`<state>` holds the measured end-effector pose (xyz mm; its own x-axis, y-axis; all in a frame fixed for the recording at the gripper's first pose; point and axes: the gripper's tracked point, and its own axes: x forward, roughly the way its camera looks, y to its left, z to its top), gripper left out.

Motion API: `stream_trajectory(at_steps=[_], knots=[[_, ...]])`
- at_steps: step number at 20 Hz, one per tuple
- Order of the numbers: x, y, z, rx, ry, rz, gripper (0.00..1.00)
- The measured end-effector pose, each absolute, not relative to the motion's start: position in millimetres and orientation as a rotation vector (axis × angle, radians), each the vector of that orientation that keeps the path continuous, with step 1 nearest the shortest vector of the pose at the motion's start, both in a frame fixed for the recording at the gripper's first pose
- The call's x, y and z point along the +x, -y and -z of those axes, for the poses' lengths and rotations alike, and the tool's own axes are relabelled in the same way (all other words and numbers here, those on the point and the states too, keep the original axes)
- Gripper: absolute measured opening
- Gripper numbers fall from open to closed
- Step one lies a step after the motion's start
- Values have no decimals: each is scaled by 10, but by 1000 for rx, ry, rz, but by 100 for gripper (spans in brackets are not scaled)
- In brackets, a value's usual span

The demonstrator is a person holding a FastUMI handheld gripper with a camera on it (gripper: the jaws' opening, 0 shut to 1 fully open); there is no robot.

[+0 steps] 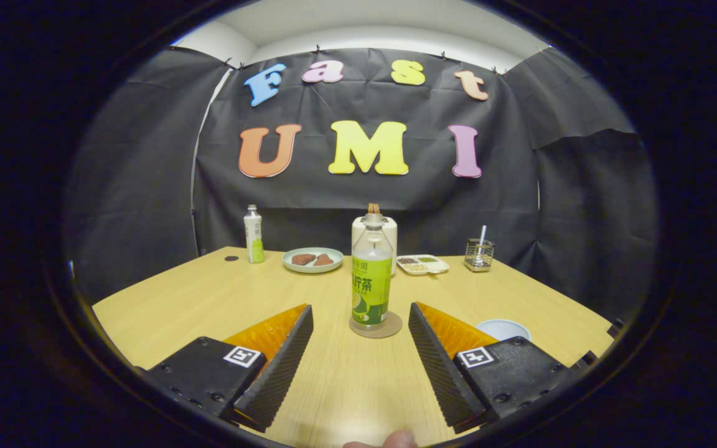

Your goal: Take the bottle from table, then pour the juice into the cup, finally place the bottle on the coaster

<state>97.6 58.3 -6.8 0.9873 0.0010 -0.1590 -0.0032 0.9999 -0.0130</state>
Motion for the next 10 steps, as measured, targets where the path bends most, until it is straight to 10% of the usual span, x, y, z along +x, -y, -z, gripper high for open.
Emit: stream_trajectory(at_steps=[10], knots=[[414,-521,80,12,-75,12,100]])
